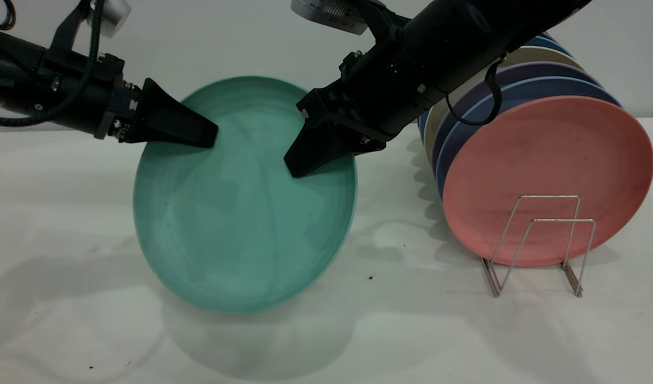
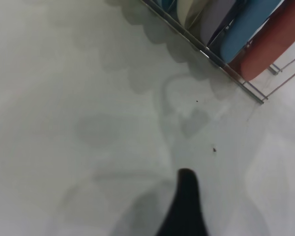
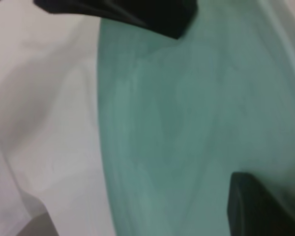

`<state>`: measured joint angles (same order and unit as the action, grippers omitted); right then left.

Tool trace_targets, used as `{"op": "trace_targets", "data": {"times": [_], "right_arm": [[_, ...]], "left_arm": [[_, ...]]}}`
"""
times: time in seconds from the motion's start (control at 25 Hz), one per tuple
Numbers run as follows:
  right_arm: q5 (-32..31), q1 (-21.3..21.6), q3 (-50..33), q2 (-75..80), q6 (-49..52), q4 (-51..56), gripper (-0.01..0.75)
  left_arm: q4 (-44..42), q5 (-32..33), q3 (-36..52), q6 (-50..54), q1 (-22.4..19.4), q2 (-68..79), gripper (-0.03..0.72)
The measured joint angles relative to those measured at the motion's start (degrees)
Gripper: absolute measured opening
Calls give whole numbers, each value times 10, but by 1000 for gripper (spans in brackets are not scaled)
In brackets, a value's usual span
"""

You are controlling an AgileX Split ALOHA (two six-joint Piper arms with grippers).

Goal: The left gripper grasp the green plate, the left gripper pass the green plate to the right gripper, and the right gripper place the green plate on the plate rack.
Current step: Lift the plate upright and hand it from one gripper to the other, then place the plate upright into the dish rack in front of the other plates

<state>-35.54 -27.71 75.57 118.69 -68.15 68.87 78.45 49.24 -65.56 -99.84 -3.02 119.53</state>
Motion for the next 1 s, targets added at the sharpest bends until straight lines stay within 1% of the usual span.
{"op": "trace_targets", "data": {"times": [0.08,0.16,0.28,0.44,0.56,0.76,0.84,1.0], "right_arm": [[0,-1,0,0,-1,0,127],[0,-2,0,0,-1,-8,125],[4,-2,0,0,18,-33,125],[12,3,0,0,42,-73,125],[19,15,0,0,54,-96,125],[21,52,0,-1,58,-133,125],[22,60,0,-9,50,-170,125],[13,60,0,-51,33,-238,125]], "left_arm": [[1,9,0,4,0,-1,714],[4,26,0,9,0,-2,710],[6,58,0,18,0,-4,672],[6,85,0,21,0,-4,606],[2,87,0,26,0,-5,586],[-9,77,0,43,-4,-25,585],[-9,76,0,49,-13,-35,585],[-9,76,0,65,-41,-50,585]]}}
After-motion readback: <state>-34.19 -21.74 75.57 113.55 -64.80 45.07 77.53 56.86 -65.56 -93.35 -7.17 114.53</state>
